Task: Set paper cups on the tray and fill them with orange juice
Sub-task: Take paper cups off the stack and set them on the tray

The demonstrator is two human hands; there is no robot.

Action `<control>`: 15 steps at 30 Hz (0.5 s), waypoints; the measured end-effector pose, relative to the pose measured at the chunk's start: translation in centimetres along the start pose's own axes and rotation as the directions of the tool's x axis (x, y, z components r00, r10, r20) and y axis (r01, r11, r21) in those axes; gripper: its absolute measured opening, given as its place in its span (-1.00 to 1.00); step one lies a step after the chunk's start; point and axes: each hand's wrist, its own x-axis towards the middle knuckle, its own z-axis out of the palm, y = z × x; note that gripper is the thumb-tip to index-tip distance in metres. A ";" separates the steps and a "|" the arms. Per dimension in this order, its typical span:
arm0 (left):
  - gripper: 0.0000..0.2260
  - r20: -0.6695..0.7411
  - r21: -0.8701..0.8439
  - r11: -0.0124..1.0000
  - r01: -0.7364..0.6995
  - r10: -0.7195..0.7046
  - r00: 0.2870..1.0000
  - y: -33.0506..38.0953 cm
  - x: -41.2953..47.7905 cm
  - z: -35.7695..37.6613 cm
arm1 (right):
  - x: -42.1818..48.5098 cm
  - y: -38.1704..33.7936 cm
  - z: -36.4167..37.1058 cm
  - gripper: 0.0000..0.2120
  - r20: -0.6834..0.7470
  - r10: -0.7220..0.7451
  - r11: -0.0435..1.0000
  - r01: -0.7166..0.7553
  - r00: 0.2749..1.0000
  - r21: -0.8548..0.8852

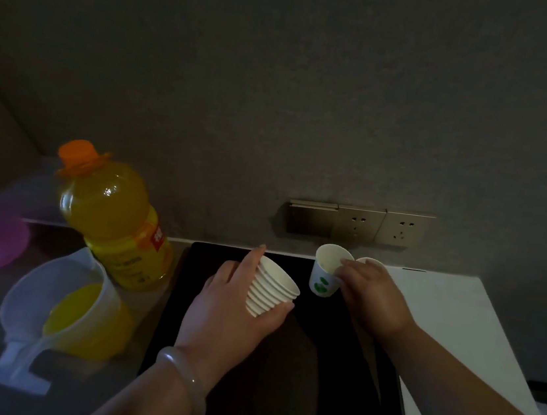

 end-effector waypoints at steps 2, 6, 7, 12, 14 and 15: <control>-0.23 0.004 0.004 1.000 0.009 -0.009 1.000 -0.1 -0.1 -0.1 | -0.3 0.2 0.5 -0.76 0.029 -0.017 0.999 0.018 0.999 -0.035; -0.22 0.009 0.004 1.000 0.026 -0.026 1.000 -0.2 -0.2 -0.1 | -0.6 0.2 0.7 -0.92 0.045 -0.047 0.994 0.052 0.998 -0.097; -0.21 0.010 0.004 1.000 0.031 -0.031 0.999 -0.2 -0.2 -0.1 | -0.6 0.1 0.6 -0.91 0.058 -0.044 0.993 0.050 0.997 -0.107; -0.22 0.020 0.019 0.999 0.051 -0.052 0.998 -0.2 0.0 -0.2 | -0.6 0.2 0.9 -0.68 0.086 -0.025 0.993 0.035 0.996 -0.112; -0.23 0.030 0.025 0.997 0.068 -0.068 0.997 -0.2 0.0 -0.3 | -0.7 0.4 1.2 -0.68 0.081 -0.007 0.997 0.013 0.997 -0.073; -0.24 0.034 0.027 0.997 0.074 -0.074 0.997 -0.2 0.0 -0.3 | -0.7 0.4 1.3 -0.68 0.063 -0.010 0.998 0.014 0.998 -0.063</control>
